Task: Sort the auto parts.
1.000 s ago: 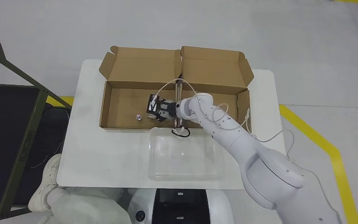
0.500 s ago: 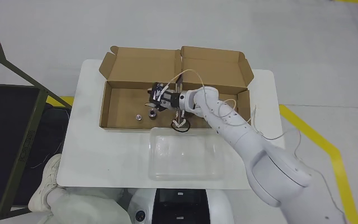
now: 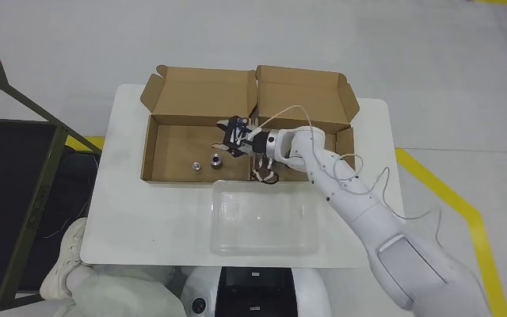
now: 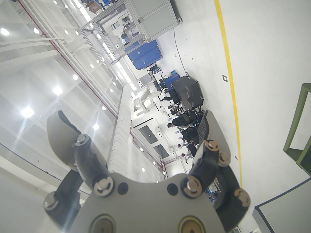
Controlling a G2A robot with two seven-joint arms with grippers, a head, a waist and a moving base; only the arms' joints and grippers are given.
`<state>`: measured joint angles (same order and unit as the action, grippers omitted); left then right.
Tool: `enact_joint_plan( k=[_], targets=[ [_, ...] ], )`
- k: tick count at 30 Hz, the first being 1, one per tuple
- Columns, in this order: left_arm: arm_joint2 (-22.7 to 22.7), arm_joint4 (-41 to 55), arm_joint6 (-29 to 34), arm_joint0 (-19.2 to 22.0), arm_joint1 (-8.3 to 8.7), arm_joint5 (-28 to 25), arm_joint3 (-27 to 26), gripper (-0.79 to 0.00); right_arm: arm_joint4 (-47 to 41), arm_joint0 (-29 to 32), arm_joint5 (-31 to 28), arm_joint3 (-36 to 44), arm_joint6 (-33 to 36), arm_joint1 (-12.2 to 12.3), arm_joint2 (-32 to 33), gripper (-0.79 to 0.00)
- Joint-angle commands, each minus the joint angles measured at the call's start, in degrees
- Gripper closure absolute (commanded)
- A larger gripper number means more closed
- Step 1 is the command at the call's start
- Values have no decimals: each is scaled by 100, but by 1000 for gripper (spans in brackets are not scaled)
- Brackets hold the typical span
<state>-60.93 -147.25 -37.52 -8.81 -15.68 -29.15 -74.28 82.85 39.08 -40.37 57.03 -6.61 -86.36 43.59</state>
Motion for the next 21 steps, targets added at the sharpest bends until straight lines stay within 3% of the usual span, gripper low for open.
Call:
enact_joint_plan(
  k=[1,3,8,14,21],
  targets=[
    [0,0,0,0,0,0,0,-785,18,343,-45,621,331,160,321,-434],
    [0,0,0,0,0,0,0,-785,48,687,-87,1174,651,302,622,-474],
    [0,0,0,0,0,0,0,-785,34,1453,-224,2276,1293,559,1243,-483],
    [0,0,0,0,0,0,0,-785,51,2174,-266,3136,1597,761,1807,-529],
    [0,0,0,0,0,0,0,-785,162,2945,-331,3848,1534,941,2278,-717]
  ],
)
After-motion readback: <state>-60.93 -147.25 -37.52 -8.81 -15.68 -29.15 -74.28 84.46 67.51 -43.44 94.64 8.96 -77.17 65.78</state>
